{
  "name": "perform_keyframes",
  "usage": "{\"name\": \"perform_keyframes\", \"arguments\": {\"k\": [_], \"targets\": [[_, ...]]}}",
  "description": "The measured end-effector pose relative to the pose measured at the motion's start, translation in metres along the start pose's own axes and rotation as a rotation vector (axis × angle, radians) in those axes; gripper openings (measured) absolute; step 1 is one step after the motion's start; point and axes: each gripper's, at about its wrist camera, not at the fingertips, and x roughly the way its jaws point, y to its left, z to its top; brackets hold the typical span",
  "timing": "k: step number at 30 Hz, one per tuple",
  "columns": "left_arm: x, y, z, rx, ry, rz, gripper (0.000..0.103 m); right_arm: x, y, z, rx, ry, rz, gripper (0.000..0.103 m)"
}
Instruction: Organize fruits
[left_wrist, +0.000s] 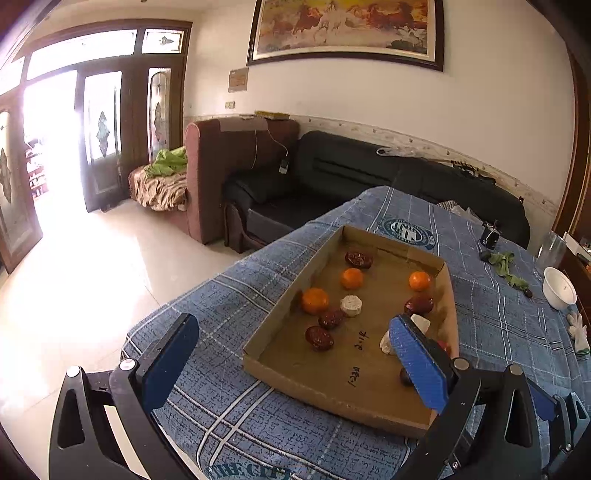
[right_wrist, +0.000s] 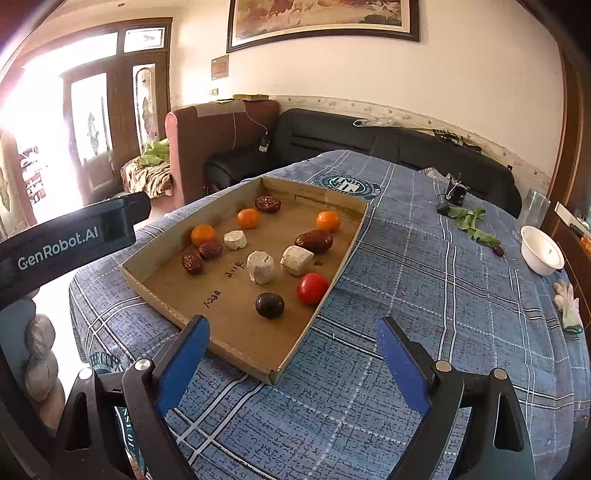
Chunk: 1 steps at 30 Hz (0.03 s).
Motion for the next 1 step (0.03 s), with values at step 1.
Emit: {"name": "perform_keyframes", "arguments": {"k": [1], "targets": [[0.001,0.0003,0.0002,-0.005,0.011,-0.004,0.103,0.0004,-0.0018,0.0001,0.006,0.005,0.004,0.095]]}}
